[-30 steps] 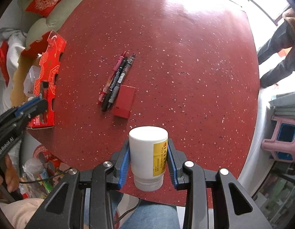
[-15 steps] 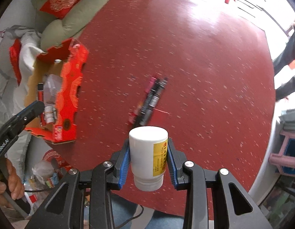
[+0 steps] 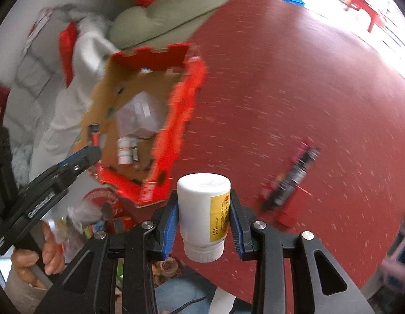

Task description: Organize rigid objects

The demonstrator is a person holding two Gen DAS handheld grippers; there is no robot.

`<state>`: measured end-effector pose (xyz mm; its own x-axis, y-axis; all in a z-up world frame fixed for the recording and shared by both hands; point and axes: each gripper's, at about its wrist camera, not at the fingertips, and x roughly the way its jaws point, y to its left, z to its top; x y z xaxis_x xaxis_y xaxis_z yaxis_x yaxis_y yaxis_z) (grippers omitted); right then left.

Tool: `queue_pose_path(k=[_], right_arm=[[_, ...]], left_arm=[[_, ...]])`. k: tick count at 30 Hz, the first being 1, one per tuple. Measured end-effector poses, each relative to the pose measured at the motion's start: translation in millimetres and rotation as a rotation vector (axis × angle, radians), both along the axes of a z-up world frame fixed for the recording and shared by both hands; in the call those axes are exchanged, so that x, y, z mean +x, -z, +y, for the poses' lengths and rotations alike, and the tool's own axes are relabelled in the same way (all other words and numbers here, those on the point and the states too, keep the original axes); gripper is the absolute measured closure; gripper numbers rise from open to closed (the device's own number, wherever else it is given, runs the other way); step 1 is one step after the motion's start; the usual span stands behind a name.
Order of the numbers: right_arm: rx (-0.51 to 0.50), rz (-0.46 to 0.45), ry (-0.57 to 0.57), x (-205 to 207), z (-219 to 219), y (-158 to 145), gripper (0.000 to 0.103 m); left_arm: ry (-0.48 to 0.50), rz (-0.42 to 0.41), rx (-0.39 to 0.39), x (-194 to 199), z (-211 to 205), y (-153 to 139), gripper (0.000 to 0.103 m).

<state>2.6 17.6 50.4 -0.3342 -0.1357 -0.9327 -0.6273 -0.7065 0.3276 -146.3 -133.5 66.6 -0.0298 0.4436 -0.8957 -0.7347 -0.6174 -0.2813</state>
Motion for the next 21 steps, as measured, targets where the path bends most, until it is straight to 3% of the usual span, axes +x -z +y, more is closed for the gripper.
queue_pose_path(k=[4,11,21], right_arm=[[-0.004,0.026,-0.073,-36.7,-10.7,-1.5,0.066],[-0.036,0.047,-0.143,-91.0,-22.0,9.9,0.066],[-0.053,-0.003,-0.222,-130.6,-42.7,44.8,0.066]], left_arm=[[-0.097,0.008,-0.031,-23.8,-10.2,5.9,0.077],[-0.183,0.062,-0.096,-61.3,-11.1,20.2,0.077],[-0.190,0.111,-0.198,-84.0,-3.7,51.2,0.078]])
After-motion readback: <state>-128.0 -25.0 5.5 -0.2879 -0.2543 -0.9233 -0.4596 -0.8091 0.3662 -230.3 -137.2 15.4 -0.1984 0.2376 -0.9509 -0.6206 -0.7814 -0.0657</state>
